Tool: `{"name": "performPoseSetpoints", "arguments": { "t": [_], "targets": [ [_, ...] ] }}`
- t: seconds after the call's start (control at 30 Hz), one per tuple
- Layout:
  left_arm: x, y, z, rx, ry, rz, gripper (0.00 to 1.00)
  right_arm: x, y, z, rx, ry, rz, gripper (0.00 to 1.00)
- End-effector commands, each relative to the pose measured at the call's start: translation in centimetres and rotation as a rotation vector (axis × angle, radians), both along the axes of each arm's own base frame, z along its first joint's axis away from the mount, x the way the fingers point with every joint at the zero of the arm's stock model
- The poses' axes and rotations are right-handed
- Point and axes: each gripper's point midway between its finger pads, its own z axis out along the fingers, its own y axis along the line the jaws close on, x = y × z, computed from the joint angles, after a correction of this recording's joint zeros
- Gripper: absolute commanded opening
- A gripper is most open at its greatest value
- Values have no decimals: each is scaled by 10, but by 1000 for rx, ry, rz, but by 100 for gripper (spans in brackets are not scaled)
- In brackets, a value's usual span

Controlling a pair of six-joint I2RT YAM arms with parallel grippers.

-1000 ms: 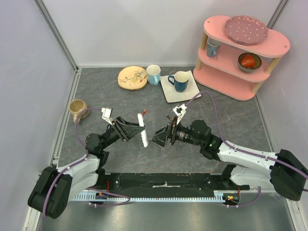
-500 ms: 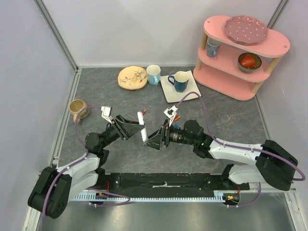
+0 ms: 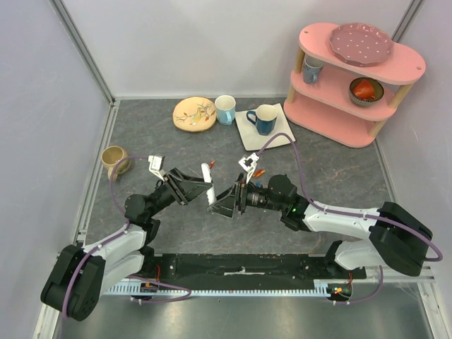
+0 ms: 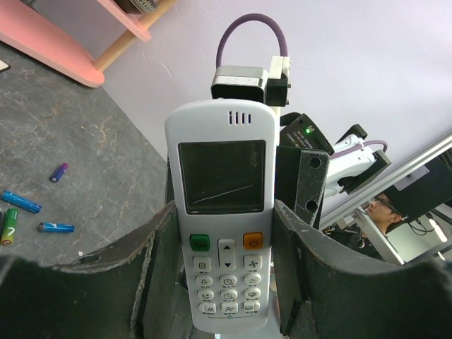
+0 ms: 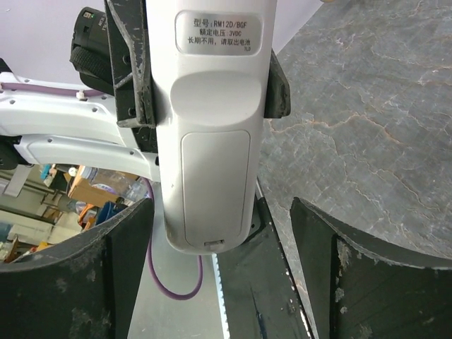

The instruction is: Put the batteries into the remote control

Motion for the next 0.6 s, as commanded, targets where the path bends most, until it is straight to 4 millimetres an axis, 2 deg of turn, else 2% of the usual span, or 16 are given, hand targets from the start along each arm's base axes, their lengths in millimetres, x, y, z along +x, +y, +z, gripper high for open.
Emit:
{"name": "performPoseSetpoints", "arguments": {
  "t": [0.0,0.27,0.3,0.33,0.43,0.57],
  "targets": [
    [-19,9,54,-117,-228,-2,2,0,9,31,84,-48,26,85],
    [-20,10,51,-115,-221,-1,2,-1,10,26,76,-42,32,70],
    [-20,10,51,-114,-220,-2,2,-1,10,25,74,-43,34,67],
    [-21,9,51,-114,-219,-6,2,-1,9,25,72,-45,35,58],
    [-19,8,49,-103,-206,-10,5,-3,9,21,55,-62,46,43],
    [-20,7,47,-93,-201,-18,9,-4,5,14,10,-85,45,35]
  ]
}}
